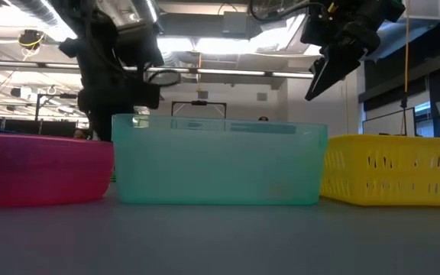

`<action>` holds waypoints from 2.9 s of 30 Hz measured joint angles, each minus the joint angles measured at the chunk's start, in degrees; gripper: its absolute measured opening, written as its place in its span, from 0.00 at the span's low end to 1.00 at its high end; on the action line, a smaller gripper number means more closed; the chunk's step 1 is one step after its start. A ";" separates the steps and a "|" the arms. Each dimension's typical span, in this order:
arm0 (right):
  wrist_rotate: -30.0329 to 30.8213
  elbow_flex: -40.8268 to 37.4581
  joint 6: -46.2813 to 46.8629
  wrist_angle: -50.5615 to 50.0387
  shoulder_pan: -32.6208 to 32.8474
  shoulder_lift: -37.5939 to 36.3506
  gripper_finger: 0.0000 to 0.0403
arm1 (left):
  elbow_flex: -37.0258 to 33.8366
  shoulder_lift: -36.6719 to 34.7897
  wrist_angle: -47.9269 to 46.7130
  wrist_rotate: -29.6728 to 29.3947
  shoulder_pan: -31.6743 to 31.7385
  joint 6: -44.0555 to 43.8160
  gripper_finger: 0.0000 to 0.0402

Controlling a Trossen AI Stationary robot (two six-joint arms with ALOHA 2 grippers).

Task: Sort Halloween decoration
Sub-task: Put the green skeleton toy into the blue bin

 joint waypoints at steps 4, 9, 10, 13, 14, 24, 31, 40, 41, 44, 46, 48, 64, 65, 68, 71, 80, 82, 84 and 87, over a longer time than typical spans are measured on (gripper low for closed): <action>0.00 0.00 0.00 0.00 0.00 0.00 0.50 | 0.00 1.84 0.24 -0.04 0.00 0.02 0.34; -0.04 0.00 0.00 -0.01 0.00 0.00 0.50 | 0.00 3.17 0.40 -2.17 0.00 0.02 0.34; -0.04 0.00 0.00 -0.01 0.00 0.00 0.50 | 0.00 3.34 0.42 -2.25 0.00 0.02 0.34; -0.04 0.00 0.00 -0.03 0.00 0.00 0.50 | 0.00 3.63 0.29 -2.20 0.00 0.02 0.34; -0.04 0.00 0.00 -0.04 0.00 0.00 0.50 | 0.00 3.63 0.28 -2.21 -0.02 0.02 0.34; -0.04 0.00 0.00 -0.04 0.00 0.00 0.50 | 0.00 3.63 -0.70 -2.18 -0.02 0.04 0.34; -0.04 0.00 0.00 -0.02 0.00 0.00 0.50 | 0.00 3.63 -0.68 -2.18 0.00 0.04 0.27; -0.04 0.00 0.00 -0.04 0.00 0.00 0.50 | 0.00 3.63 -0.64 -2.18 -0.02 0.03 0.13; -0.04 0.00 0.00 -0.04 0.00 0.00 0.50 | 0.00 3.63 -0.66 -2.16 -0.02 0.04 0.12; -0.04 0.00 0.00 -0.02 0.00 0.00 0.50 | 0.00 3.61 -0.63 -2.18 -0.01 0.02 0.09; -0.04 0.00 0.00 -0.03 0.00 0.00 0.50 | 0.00 3.61 -0.63 -2.18 0.00 0.02 0.07; -0.04 0.00 0.00 -0.03 0.00 0.00 0.50 | 0.00 3.58 -0.63 -2.18 0.00 0.02 0.05; -0.04 0.00 0.00 -0.04 0.01 0.00 0.50 | 3.87 3.56 -0.88 -2.11 0.00 0.02 0.05; -0.04 0.00 0.00 -0.02 0.00 0.00 0.50 | 4.66 3.56 -1.00 -2.11 0.00 0.02 0.05; -0.04 0.00 0.00 -0.03 0.02 0.00 0.50 | 7.15 3.56 -1.14 -2.11 0.00 0.02 0.04; -0.04 0.00 0.00 -0.02 0.02 0.00 0.50 | 10.07 3.56 -3.10 -0.90 0.00 0.02 0.04; -0.04 0.00 0.00 -0.04 0.02 0.00 0.50 | 20.68 3.56 -22.65 10.46 -2.75 -2.77 0.04; -0.04 0.00 0.00 -0.02 0.02 0.00 0.50 | 21.33 3.54 -24.68 13.14 -4.51 -4.64 0.04; -0.04 0.00 -0.02 -0.02 0.02 0.00 0.50 | 21.37 3.39 -25.86 16.00 -6.54 -6.84 0.04; -0.03 0.00 0.00 -0.02 0.02 0.00 0.50 | 21.38 3.17 -27.68 19.12 -10.12 -10.66 0.04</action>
